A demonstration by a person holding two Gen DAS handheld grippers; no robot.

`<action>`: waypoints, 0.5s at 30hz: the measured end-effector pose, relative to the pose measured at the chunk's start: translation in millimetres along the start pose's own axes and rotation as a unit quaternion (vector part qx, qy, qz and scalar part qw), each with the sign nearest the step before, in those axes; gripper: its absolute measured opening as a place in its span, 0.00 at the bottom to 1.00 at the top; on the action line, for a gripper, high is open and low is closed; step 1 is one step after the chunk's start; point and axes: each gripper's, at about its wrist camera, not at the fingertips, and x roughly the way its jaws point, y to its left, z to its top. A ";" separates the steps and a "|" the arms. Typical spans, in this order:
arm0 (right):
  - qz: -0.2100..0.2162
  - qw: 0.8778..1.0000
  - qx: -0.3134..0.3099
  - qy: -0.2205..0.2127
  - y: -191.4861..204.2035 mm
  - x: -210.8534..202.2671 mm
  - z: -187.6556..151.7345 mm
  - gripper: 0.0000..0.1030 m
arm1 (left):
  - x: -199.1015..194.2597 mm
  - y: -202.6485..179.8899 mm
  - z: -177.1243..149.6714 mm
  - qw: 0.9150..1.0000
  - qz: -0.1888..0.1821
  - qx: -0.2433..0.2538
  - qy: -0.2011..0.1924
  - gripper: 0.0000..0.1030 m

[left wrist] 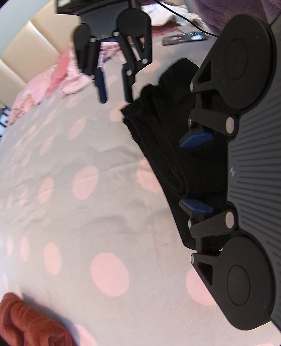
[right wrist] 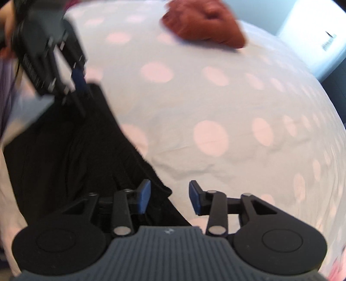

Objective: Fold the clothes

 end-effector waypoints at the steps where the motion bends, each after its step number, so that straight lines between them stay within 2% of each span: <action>1: 0.001 1.000 0.018 -0.007 -1.3 -6.9 -6.1 0.42 | -4.2 -0.9 -1.7 1.000 -0.006 -0.002 -0.006 0.50; 3: 0.008 0.999 0.043 -0.014 1.4 -16.0 -20.9 0.43 | -11.7 -4.4 -6.7 1.000 -0.007 -0.002 -0.013 0.50; 5: 0.013 0.998 0.060 -0.016 7.7 -21.5 -36.9 0.53 | -17.9 -10.3 -14.4 1.000 -0.002 0.005 -0.018 0.50; 6: 0.015 0.997 0.069 -0.017 10.9 -24.2 -44.9 0.63 | -18.6 -13.0 -18.7 1.000 0.003 0.008 -0.018 0.50; 9: 0.019 0.995 0.096 -0.018 18.6 -26.0 -64.2 0.64 | -12.4 -20.6 -31.3 0.999 0.028 0.022 -0.014 0.50; 11: 0.017 0.993 0.115 -0.018 21.4 -22.5 -74.1 0.60 | -7.1 -25.9 -37.8 0.998 0.049 0.035 -0.016 0.47; 13: 0.018 0.990 0.135 -0.022 20.7 -15.1 -80.4 0.32 | -2.4 -30.9 -42.7 0.996 0.070 0.052 -0.024 0.45; 15: 0.014 0.989 0.142 -0.026 20.6 -9.2 -80.7 0.27 | 0.2 -33.1 -44.1 0.995 0.081 0.058 -0.030 0.38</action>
